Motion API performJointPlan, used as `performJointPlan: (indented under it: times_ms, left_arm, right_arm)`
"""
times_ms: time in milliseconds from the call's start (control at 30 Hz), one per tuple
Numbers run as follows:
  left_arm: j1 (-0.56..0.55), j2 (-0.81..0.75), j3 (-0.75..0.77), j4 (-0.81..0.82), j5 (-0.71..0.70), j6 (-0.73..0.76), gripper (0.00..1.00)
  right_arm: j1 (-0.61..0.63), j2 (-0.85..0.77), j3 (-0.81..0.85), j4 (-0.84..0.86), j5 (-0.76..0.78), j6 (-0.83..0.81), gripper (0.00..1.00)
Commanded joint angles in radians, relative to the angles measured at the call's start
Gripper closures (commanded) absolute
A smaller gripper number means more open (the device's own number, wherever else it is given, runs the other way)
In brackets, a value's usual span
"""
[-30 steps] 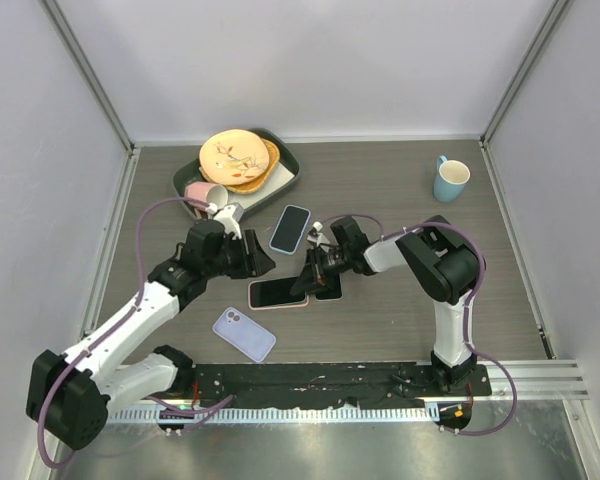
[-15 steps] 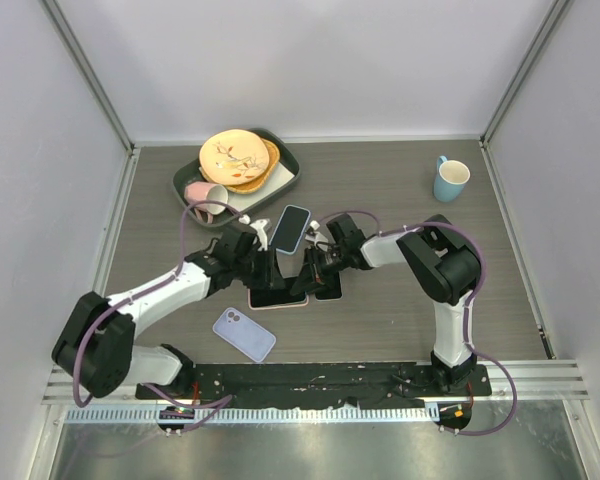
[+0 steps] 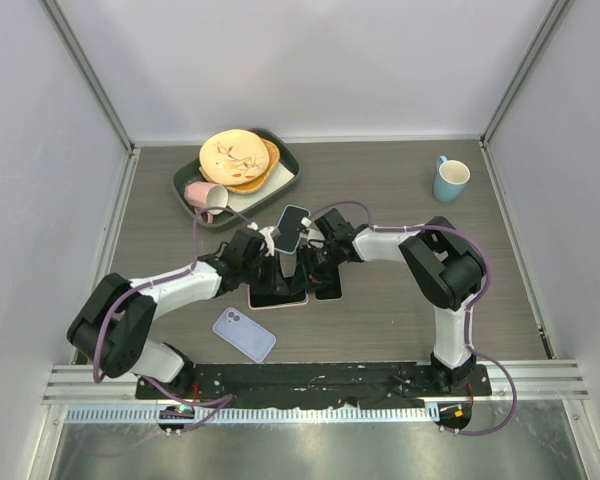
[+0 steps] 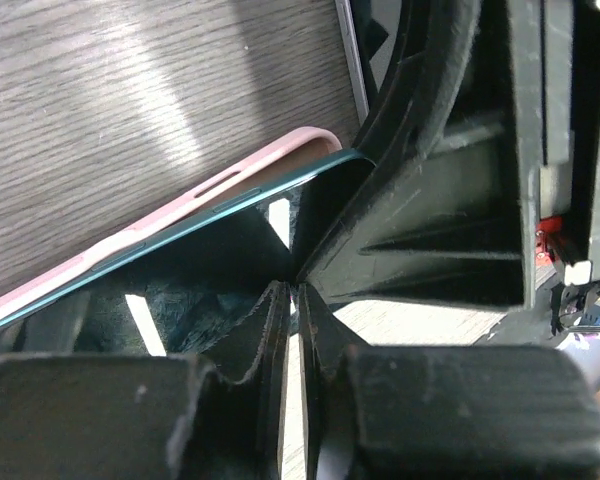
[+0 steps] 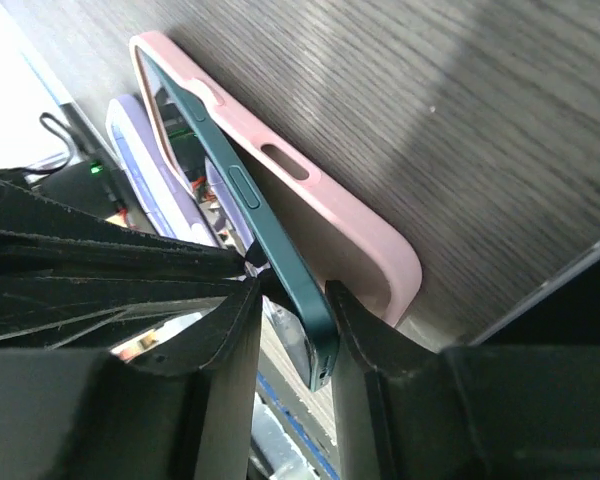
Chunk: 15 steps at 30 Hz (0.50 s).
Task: Put the phone into the phone case
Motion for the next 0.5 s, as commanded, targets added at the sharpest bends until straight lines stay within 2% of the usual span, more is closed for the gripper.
performJointPlan:
  times_ms: [0,133,467]
  left_arm:
    - [-0.007,0.05,-0.034,0.042,-0.036,-0.029,0.89]
    - [-0.007,0.068,-0.038,0.04,-0.042,-0.045,0.93]
    - [-0.007,0.09,-0.048,0.028,-0.054,-0.052,0.97]
  right_arm:
    - [0.1,0.055,-0.018,-0.268,0.492,-0.14,0.62]
    - [0.116,0.041,0.002,-0.3,0.532,-0.152,0.57]
    - [0.125,0.049,0.008,-0.329,0.551,-0.169,0.56]
